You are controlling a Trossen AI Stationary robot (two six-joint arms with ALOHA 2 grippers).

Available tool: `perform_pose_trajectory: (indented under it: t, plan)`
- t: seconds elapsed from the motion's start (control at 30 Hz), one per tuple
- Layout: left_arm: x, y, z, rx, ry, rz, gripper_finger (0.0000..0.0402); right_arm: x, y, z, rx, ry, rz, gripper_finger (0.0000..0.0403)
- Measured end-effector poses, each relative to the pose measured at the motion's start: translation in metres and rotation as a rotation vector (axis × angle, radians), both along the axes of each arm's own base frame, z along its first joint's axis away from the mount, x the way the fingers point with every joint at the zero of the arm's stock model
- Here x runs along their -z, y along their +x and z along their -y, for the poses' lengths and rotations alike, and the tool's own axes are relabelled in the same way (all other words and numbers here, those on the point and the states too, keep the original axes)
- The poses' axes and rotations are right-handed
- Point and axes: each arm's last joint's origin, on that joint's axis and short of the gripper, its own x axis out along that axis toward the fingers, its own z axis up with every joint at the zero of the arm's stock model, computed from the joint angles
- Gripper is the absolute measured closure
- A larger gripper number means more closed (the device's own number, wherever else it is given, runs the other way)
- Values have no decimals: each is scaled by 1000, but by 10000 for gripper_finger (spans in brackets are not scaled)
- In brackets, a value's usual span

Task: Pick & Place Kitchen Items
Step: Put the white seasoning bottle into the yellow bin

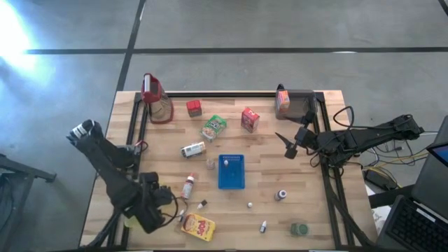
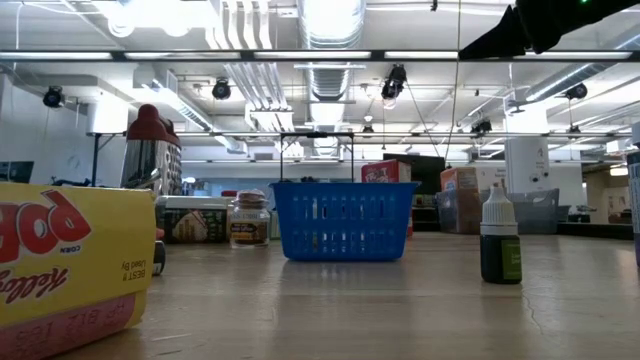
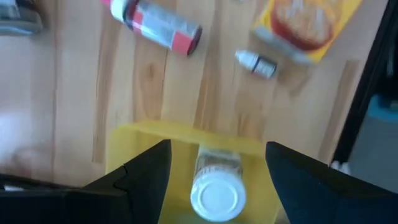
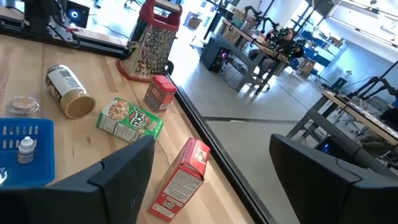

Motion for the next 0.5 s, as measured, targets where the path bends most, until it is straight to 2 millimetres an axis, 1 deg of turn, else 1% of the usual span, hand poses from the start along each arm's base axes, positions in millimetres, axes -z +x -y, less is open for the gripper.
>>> perform_pose_trajectory:
  t: [0.13, 0.27, 0.37, 0.5]
  plan:
    - [-8, 13, -11, -67, 19, 62, 136, 0, 0, 0, 1, 3, 2, 70]
    - [-9, 24, -23, -132, 95, 133, 136, 0, 0, 0, 0, -1, -1, 56]
    - [-8, 24, -31, -121, 122, 76, 136, 0, 0, 0, 1, 3, 2, 47]
    - [-5, 12, -41, -118, 236, -39, 136, 0, 0, 0, 0, 0, 0, 40]
